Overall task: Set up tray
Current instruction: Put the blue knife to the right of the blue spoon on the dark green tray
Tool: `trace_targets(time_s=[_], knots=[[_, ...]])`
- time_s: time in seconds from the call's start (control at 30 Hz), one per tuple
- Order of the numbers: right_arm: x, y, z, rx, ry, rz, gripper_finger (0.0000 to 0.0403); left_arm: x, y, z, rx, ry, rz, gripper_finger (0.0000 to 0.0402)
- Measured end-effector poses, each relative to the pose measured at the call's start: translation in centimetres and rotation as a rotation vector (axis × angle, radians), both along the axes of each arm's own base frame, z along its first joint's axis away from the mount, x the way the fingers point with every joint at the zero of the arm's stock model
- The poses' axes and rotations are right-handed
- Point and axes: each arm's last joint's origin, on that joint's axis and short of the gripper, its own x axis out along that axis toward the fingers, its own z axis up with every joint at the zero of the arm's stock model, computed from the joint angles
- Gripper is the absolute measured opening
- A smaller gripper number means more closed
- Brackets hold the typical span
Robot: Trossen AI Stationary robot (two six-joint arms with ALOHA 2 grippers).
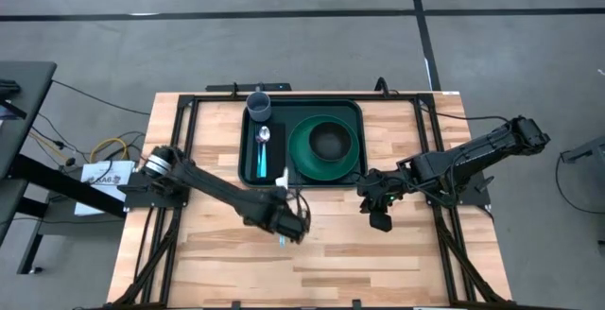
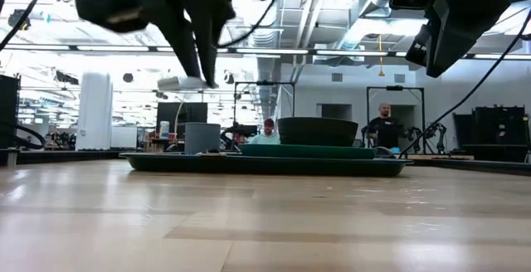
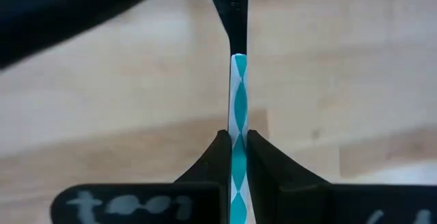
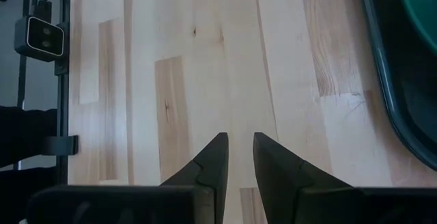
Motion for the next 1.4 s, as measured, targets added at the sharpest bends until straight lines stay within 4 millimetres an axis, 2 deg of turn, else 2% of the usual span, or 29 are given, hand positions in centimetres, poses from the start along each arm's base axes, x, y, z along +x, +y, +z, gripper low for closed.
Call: trace_targets(time_s=[0.13,0.3,0.57,0.8,0.93,1.07,1.3,1.4], knots=[[0.0,0.0,0.0,0.0,0.0,0.0,0.0064,-1.1,3.4,2.3,0.058,0.052,0.048,0.0006],[0.0,0.0,0.0,0.0,0.001,0.0,0.0064,-1.5,9.5,4.1,0.099,0.099,0.052,0.0006],[-0.1,0.0,-0.1,-0.002,0.01,-0.002,0.0064,-1.1,18.2,4.2,0.096,0.119,0.063,0.0006],[-0.3,-0.1,-0.2,-0.009,0.036,-0.002,0.0064,-2.0,23.6,4.0,0.04,0.131,0.112,0.0006],[-0.3,-0.1,-0.2,-0.01,0.038,-0.001,0.0064,-2.3,25.5,4.0,0.016,0.1,0.125,0.0006],[-0.3,-0.1,-0.2,-0.011,0.038,-0.001,0.0064,-2.3,26.2,3.4,0.01,0.069,0.131,0.0006],[-0.3,-0.1,-0.2,-0.02,0.038,0.012,0.0064,-2.8,25.0,-0.6,-0.073,0.109,0.102,0.0006],[-0.3,-0.1,-0.2,-0.02,0.038,0.012,0.0064,-2.9,24.9,-1.5,-0.085,0.108,0.094,0.0006]])
